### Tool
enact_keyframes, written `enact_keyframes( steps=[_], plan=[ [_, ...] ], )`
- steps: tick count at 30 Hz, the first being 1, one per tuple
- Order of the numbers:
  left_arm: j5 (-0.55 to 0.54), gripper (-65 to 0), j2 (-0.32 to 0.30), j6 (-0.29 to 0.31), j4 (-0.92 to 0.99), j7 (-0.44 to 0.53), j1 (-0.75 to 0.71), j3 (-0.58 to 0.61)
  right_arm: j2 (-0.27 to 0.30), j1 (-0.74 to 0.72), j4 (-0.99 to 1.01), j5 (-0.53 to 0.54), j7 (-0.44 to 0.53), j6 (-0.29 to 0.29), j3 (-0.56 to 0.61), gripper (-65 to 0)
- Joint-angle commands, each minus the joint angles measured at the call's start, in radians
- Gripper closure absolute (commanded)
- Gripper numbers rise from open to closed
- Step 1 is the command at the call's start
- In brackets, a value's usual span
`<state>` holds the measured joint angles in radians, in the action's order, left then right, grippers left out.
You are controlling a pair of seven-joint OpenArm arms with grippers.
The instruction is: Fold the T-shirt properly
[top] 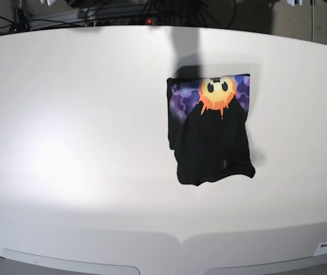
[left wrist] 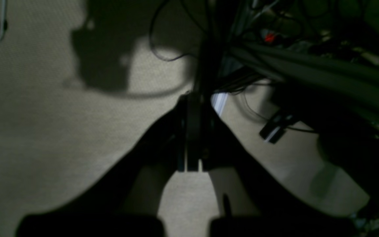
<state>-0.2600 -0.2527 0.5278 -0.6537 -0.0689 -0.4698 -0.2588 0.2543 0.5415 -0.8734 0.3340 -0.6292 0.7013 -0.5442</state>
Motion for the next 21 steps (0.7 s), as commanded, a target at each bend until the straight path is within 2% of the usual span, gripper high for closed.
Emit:
enact_keyframes(
  steps=[1,5,7,9,13,16,21],
  plan=[
    [0.028,0.0,-0.008,0.017,0.034,0.024,0.015,-0.002,0.028,-0.026,0.048,-0.021,0.030,-0.003,0.016,0.0],
    [0.097,0.0,-0.008,0.023,0.156,0.040,0.114,-0.002,0.061,-0.172,0.259,-0.133,0.162,-0.003,0.116,0.0],
    [0.103,0.0,-0.008,0.023,0.185,0.040,0.150,-0.002,0.061,-0.230,0.325,-0.179,0.202,-0.053,0.171,0.0],
    [0.103,0.0,-0.003,0.023,0.200,0.039,0.179,-0.002,0.057,-0.273,0.368,-0.175,0.225,-0.083,0.229,0.0],
    [0.107,0.0,0.006,0.023,0.206,-0.006,0.238,-0.002,0.029,-0.335,0.399,-0.163,0.241,-0.090,0.339,0.0],
    [0.103,0.0,0.018,0.022,0.228,-0.043,0.278,-0.002,-0.006,-0.365,0.399,-0.163,0.245,-0.145,0.409,0.0],
    [0.107,0.0,0.061,-0.007,0.297,-0.014,0.310,-0.002,-0.043,-0.378,0.399,-0.163,0.290,-0.205,0.500,0.0]
  ],
)
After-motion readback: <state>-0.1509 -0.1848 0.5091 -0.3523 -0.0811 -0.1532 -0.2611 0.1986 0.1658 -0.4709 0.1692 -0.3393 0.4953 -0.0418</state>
